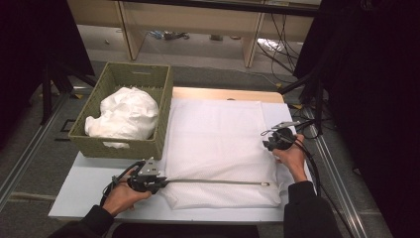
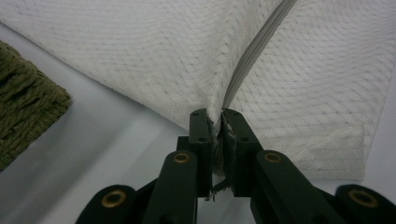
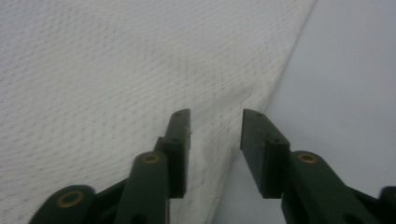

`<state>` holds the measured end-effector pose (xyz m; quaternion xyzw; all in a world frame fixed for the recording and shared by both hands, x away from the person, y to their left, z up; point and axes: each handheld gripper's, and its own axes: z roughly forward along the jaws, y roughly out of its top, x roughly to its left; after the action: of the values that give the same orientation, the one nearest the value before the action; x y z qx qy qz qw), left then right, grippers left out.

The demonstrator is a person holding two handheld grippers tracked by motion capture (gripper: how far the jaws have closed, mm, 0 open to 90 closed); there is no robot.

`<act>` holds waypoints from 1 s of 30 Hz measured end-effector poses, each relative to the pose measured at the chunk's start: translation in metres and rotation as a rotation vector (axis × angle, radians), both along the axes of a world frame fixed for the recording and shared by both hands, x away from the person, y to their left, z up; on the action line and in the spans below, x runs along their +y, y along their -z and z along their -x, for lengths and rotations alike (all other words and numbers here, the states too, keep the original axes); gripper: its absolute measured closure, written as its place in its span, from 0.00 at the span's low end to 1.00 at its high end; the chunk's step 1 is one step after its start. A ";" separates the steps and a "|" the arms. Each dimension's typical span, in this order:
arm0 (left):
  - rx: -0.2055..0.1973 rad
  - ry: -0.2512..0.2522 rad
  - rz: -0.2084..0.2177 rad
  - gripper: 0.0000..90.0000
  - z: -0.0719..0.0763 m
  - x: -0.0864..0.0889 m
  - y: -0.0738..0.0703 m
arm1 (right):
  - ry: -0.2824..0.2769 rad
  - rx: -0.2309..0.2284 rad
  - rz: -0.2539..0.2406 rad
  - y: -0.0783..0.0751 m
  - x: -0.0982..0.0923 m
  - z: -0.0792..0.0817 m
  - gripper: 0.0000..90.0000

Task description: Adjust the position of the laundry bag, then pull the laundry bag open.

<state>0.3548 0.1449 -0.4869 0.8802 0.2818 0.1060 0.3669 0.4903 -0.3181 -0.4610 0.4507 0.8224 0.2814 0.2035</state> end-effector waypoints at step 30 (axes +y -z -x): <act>-0.063 -0.023 0.145 0.20 0.017 -0.031 -0.025 | 0.001 -0.013 -0.121 -0.027 -0.008 0.099 0.21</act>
<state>0.3378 0.1136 -0.4616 0.8443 0.2871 0.1174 0.4370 0.3910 -0.3264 -0.4344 0.4608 0.8023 0.3334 0.1811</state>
